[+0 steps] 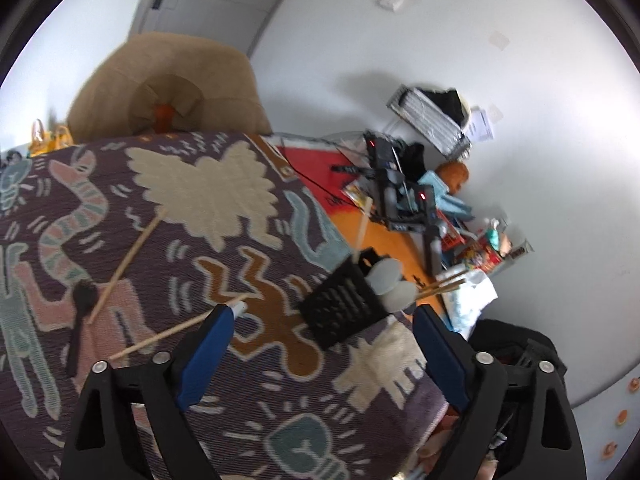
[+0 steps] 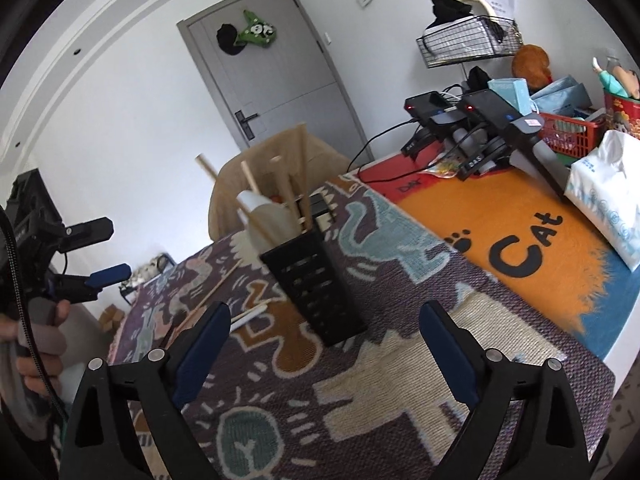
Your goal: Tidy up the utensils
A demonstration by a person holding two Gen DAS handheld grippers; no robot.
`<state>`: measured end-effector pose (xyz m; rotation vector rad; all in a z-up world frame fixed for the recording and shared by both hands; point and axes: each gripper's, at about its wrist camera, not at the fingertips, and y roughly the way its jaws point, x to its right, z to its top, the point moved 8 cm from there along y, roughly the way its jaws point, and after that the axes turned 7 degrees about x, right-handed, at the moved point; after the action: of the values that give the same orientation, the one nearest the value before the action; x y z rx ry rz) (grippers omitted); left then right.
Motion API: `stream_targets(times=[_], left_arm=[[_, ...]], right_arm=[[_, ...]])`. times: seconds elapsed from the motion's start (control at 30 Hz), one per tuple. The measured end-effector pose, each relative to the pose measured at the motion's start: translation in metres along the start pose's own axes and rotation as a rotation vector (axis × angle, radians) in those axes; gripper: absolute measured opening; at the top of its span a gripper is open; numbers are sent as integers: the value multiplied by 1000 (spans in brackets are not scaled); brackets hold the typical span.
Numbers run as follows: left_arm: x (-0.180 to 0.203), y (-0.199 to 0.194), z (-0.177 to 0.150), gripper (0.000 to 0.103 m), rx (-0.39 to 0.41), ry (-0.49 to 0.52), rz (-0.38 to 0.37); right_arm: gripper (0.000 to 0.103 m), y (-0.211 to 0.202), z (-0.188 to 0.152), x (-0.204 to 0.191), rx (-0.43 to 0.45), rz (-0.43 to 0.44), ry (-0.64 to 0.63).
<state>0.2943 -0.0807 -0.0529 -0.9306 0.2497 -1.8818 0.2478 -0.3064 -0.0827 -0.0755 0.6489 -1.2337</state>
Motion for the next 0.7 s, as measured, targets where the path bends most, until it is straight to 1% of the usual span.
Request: stream_targets(times=[0.1, 0.2, 0.47, 0.63, 0.7], left_arm=[[-15, -10, -2, 94, 63, 8, 20], [-31, -16, -11, 94, 98, 22, 51], [-76, -33, -36, 94, 123, 12, 121], [-95, -45, -50, 94, 124, 2, 148], [-102, -48, -56, 90, 119, -3, 156]], right_arm=[[96, -1, -3, -9, -4, -2, -20], [96, -1, -6, -13, -9, -12, -27], [96, -3, -16, -26, -26, -27, -57], [96, 0, -23, -34, -43, -1, -64], [96, 2, -28, -37, -54, 6, -64]])
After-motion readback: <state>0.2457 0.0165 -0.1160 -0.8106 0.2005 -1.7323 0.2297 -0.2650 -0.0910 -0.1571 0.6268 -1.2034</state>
